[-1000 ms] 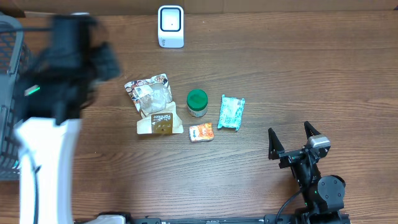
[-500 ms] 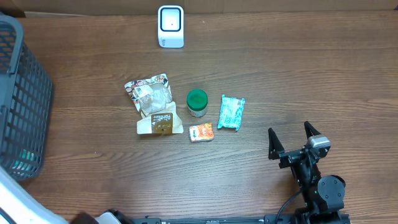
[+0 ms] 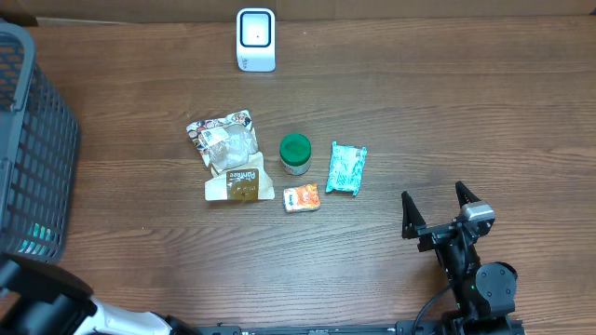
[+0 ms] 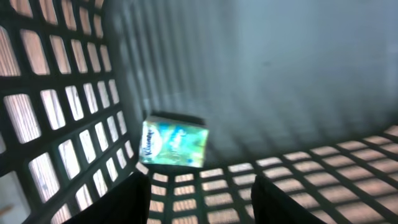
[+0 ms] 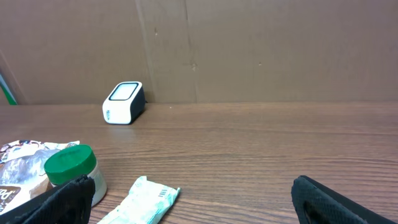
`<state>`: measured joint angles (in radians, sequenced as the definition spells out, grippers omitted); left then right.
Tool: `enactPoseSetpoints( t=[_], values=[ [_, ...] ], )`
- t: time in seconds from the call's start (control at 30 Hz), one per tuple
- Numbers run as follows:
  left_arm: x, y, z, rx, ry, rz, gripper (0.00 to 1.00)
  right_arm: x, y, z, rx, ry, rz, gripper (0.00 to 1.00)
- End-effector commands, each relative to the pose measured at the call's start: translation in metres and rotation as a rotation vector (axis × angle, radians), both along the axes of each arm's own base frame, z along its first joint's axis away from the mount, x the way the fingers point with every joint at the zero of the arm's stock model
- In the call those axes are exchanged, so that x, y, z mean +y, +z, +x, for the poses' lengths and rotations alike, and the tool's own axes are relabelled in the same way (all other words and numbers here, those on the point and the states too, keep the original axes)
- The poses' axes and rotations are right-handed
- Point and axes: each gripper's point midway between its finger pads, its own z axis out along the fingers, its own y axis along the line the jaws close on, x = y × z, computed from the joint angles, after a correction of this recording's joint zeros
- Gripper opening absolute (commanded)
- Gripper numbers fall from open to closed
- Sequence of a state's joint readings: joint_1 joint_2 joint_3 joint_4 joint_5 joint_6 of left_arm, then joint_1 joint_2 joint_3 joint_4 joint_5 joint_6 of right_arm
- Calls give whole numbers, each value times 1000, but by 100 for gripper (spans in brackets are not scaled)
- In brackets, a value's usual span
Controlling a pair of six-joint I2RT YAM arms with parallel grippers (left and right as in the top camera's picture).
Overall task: Scan the item barcode
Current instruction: 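Return the left gripper to the basket and reach inside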
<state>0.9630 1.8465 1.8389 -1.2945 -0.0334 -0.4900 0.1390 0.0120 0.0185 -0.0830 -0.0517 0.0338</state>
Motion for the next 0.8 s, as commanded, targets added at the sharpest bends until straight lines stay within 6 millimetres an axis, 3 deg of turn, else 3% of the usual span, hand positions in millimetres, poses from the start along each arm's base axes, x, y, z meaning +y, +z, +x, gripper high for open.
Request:
enactPoseSetpoints(
  t=[0.0, 0.53, 0.77],
  values=[
    [7, -24, -14, 100, 62, -14, 56, -2, -2, 0, -1, -10, 4, 100],
    [1, -118, -18, 125, 60, -36, 59, -2, -2, 0, -1, -9, 4, 100],
    [-4, -139, -9, 70, 43, -42, 61, -2, -2, 0, -1, -9, 4, 100]
  ],
)
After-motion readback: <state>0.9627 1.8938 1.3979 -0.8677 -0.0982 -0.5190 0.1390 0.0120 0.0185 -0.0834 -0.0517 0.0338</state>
